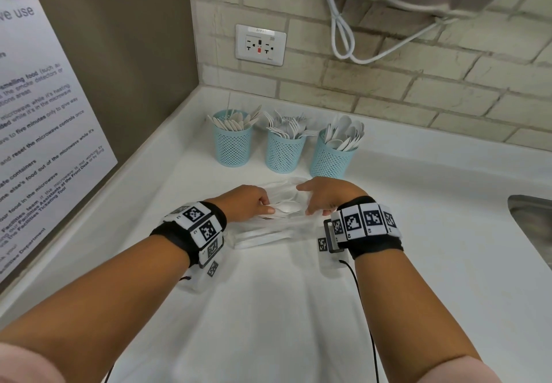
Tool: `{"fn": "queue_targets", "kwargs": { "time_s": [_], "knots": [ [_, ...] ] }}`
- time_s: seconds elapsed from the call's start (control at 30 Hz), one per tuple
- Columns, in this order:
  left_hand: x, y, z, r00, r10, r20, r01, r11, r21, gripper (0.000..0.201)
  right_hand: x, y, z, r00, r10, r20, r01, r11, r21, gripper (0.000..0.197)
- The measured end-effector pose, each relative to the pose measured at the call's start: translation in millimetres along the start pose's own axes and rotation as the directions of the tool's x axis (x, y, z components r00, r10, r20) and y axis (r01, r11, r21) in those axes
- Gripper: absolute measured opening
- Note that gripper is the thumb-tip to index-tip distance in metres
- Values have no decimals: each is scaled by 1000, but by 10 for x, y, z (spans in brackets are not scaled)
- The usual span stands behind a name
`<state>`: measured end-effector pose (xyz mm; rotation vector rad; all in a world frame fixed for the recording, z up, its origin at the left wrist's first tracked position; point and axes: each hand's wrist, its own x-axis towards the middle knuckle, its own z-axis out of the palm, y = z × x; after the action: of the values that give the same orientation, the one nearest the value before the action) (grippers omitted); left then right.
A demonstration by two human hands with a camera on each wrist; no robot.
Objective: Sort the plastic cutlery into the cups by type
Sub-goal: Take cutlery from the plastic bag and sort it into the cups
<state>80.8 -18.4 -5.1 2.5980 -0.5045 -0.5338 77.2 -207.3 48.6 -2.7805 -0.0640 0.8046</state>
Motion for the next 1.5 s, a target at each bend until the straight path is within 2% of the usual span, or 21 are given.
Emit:
{"fn": "queue_targets", "kwargs": {
  "time_s": [0.23, 0.37, 0.5, 0.7, 0.83, 1.07, 1.2, 1.3, 1.37, 1.43, 1.5],
  "knots": [
    [-2, 51, -22, 1000, 7, 20, -7, 999, 38, 32, -43, -28, -27, 1000, 9, 0, -9, 1000, -22, 72],
    [-3, 52, -38, 999, 12, 38, -13, 1000, 16, 23, -55, -22, -27, 1000, 13, -3, -13, 1000, -12, 71],
    [-4, 47, -61, 999, 0, 34, 1, 1000, -22, 34, -69, -21, -32, 1000, 3, -1, -3, 1000, -14, 70],
    [-33, 55, -98, 1000, -18, 21, 19, 997, -77, 37, -90, -18, -54, 1000, 7, 6, -7, 1000, -20, 69],
    [-69, 78, -129, 1000, -1, 20, 3, 992, -127, 27, -114, -16, -61, 1000, -5, 12, 5, 1000, -17, 70],
    [-113, 104, -225, 1000, -5, -20, 1, 976, -216, 35, -91, 6, -92, 1000, -24, 4, 24, 1000, 20, 72],
    [-110, 101, -245, 1000, -7, -9, 4, 963, -268, 26, -109, 3, -126, 1000, -27, -8, 27, 1000, -6, 72],
    [-134, 98, -296, 998, -19, -54, 2, 956, -294, 24, -111, 19, -135, 1000, -17, 1, 17, 1000, -14, 72],
    [-142, 81, -338, 997, -10, -74, -18, 929, -369, 20, -93, 42, -152, 999, -33, -13, 33, 999, 2, 73],
    [-144, 73, -373, 996, 8, -93, -54, 863, -503, 14, -90, 54, -190, 993, -97, -72, 100, 994, 40, 73],
    [-140, 93, -390, 991, 6, -134, -86, 791, -605, 13, -101, 37, -241, 975, -155, -160, 188, 958, 216, 62]
  ]
}}
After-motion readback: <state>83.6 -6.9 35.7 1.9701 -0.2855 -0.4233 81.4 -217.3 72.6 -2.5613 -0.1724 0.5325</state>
